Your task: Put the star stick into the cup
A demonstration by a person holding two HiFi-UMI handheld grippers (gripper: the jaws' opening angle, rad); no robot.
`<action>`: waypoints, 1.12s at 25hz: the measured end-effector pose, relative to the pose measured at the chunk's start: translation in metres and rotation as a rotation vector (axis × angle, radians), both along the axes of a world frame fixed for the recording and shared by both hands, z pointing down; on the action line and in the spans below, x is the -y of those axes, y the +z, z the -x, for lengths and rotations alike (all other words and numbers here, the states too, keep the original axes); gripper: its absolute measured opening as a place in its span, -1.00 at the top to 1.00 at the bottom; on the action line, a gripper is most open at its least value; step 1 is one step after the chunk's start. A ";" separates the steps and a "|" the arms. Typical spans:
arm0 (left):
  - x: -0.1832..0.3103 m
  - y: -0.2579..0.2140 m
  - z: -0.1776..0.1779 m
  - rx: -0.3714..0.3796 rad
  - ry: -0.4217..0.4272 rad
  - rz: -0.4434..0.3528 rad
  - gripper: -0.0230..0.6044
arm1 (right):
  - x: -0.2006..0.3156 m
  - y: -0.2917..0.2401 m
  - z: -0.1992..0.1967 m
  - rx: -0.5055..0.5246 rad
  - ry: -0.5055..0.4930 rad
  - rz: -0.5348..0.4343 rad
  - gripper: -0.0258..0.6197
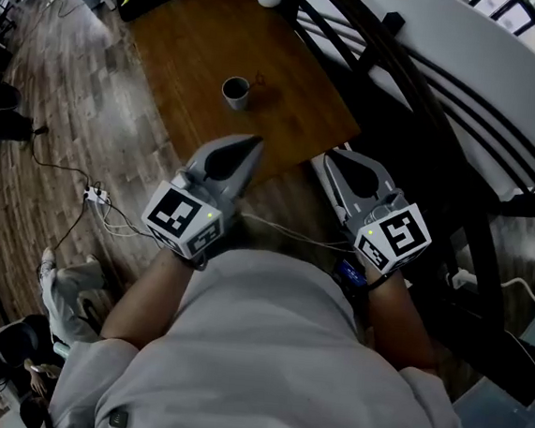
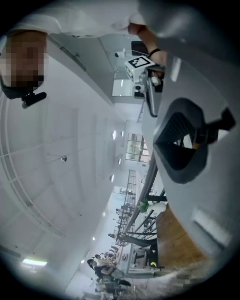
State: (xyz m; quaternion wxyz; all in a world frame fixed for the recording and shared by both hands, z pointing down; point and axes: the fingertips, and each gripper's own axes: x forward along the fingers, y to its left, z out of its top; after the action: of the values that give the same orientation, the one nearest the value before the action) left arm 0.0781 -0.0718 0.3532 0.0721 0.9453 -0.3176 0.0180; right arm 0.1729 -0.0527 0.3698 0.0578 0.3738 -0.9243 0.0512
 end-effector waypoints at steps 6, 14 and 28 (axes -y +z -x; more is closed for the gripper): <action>-0.033 0.009 -0.001 0.020 -0.060 0.029 0.92 | -0.024 0.002 -0.037 0.025 0.019 0.016 0.90; -0.055 0.024 0.024 0.056 -0.103 0.059 0.92 | -0.041 0.018 -0.030 0.042 -0.003 0.046 0.90; -0.073 0.020 0.104 0.055 -0.034 0.056 0.92 | -0.069 0.011 0.043 -0.016 0.044 0.037 0.90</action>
State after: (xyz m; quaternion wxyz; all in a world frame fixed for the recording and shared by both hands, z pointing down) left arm -0.0263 0.0011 0.3733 0.0903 0.9365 -0.3350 0.0516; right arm 0.1299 0.0165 0.3803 0.0712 0.3933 -0.9142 0.0665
